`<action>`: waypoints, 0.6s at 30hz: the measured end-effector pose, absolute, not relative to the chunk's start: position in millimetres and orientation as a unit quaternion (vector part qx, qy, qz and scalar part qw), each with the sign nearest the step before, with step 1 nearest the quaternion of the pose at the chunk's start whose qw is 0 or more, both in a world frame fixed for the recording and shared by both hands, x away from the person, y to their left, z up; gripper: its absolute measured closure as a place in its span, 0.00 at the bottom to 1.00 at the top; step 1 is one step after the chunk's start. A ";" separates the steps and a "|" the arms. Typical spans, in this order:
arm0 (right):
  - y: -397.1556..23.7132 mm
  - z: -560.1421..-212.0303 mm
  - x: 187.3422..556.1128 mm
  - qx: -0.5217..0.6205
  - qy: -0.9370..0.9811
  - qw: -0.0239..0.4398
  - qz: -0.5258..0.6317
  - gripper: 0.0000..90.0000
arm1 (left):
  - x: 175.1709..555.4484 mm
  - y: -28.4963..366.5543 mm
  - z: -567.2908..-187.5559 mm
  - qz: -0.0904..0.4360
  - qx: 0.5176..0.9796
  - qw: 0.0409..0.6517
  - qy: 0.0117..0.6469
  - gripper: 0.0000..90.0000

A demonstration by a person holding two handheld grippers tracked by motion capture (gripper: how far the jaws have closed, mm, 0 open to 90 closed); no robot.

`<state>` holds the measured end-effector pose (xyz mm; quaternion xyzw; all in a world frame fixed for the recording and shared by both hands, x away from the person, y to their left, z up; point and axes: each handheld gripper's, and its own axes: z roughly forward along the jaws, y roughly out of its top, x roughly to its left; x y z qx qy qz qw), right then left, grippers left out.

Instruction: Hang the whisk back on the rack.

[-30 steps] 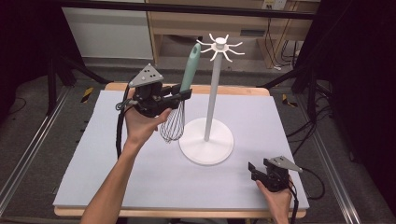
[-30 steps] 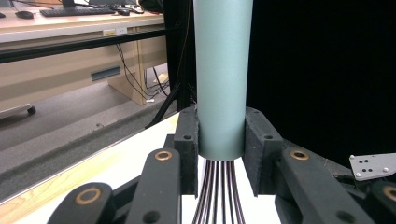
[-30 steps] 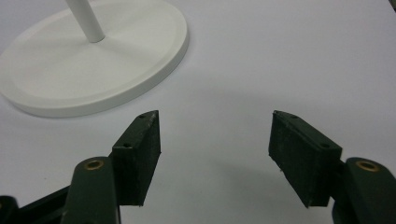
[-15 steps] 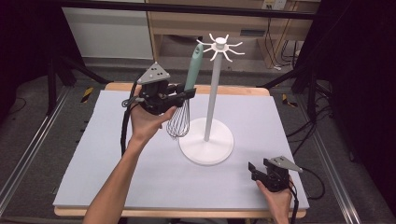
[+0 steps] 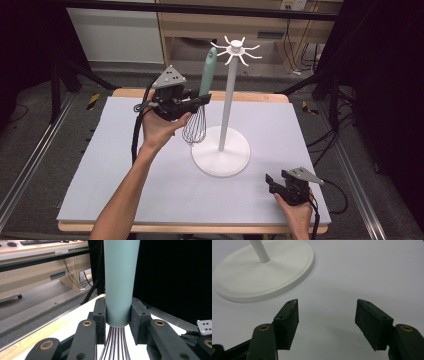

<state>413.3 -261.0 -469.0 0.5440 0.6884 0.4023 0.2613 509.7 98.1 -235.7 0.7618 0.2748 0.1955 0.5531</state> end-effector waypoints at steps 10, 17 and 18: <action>-261.4 -469.0 413.1 0.544 0.689 0.261 0.403 0.40 | 506.2 102.4 -236.0 0.204 0.756 0.558 0.275 0.77; -261.2 -469.4 413.5 0.543 0.689 0.262 0.401 0.40 | 491.8 118.9 -237.9 0.210 0.752 0.561 0.275 0.76; -261.2 -469.4 413.5 0.543 0.689 0.262 0.401 0.40 | 488.3 120.4 -237.6 0.212 0.753 0.560 0.273 0.76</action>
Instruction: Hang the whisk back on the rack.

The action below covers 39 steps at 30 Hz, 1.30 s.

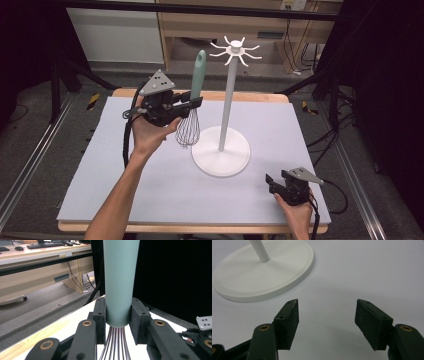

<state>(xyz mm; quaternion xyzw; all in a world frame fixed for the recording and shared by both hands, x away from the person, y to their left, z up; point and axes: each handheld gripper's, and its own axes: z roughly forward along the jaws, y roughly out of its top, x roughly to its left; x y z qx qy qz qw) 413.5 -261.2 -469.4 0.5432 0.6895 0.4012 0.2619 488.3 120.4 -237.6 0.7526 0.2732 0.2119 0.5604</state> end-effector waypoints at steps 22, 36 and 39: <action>-261.0 -469.4 413.3 0.543 0.689 0.261 0.403 0.40 | 468.7 85.5 -231.2 0.208 0.762 0.559 0.253 0.76; -261.1 -469.3 413.6 0.545 0.688 0.259 0.403 0.40 | 477.9 76.7 -234.6 0.202 0.766 0.550 0.263 0.76; -261.2 -469.4 413.6 0.544 0.689 0.259 0.403 0.40 | 478.2 74.6 -234.6 0.203 0.767 0.550 0.261 0.76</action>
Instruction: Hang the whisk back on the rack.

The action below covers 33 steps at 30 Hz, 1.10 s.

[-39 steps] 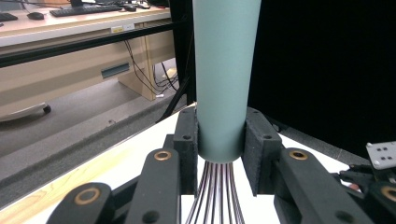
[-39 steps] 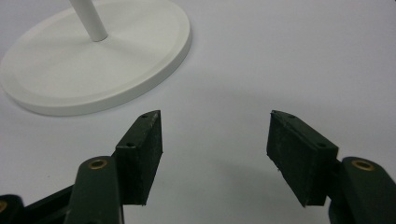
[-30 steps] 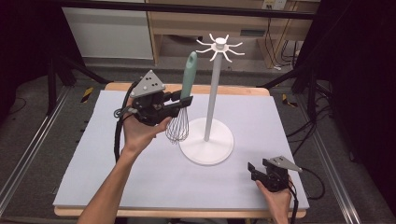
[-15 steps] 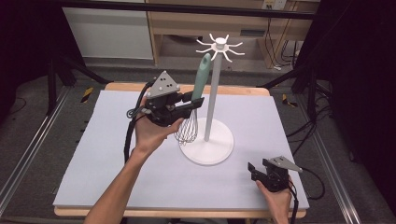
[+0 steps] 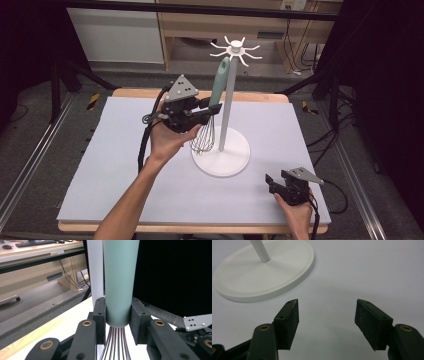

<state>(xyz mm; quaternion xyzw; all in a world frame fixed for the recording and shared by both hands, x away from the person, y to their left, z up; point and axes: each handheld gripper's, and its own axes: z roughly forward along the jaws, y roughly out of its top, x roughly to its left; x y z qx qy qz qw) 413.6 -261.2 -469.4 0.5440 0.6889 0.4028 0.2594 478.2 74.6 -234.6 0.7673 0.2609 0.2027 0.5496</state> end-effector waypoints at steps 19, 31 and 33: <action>-261.7 -469.4 413.6 0.546 0.688 0.257 0.403 0.40 | 492.2 64.6 -239.8 0.213 0.765 0.542 0.272 0.76; -261.6 -469.7 413.6 0.547 0.689 0.254 0.403 0.39 | 497.0 58.2 -245.1 0.226 0.758 0.549 0.270 0.76; -261.1 -470.5 413.7 0.550 0.688 0.251 0.402 0.38 | 497.9 57.0 -246.8 0.227 0.756 0.552 0.269 0.76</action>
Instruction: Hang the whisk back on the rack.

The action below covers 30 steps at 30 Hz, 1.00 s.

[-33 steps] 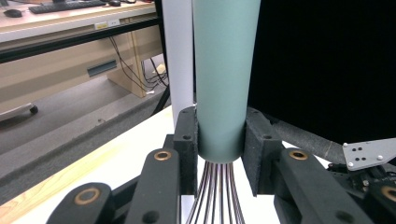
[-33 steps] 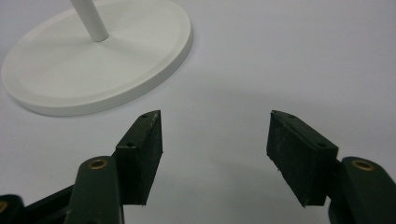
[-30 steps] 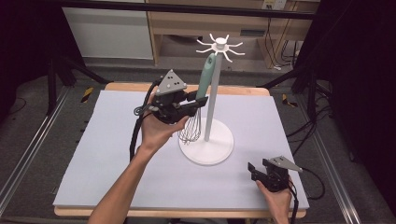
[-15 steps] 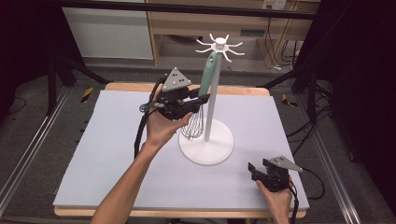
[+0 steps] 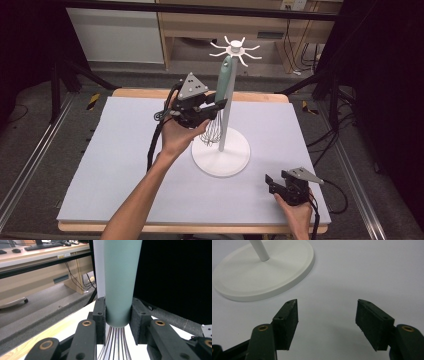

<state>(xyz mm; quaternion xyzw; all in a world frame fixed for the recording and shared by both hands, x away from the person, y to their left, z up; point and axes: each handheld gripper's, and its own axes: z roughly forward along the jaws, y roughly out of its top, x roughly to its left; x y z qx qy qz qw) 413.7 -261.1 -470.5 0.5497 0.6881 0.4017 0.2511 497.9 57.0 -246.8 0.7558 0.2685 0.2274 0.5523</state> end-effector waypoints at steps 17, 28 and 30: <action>-261.9 -472.0 415.2 0.551 0.690 0.253 0.396 0.37 | 496.2 53.3 -253.0 0.229 0.754 0.554 0.268 0.67; -264.0 -472.2 414.4 0.555 0.687 0.251 0.396 0.36 | 487.6 76.9 -270.6 0.233 0.761 0.541 0.271 0.53; -264.1 -472.4 414.1 0.555 0.688 0.252 0.395 0.36 | 485.9 83.2 -277.4 0.230 0.761 0.541 0.275 0.52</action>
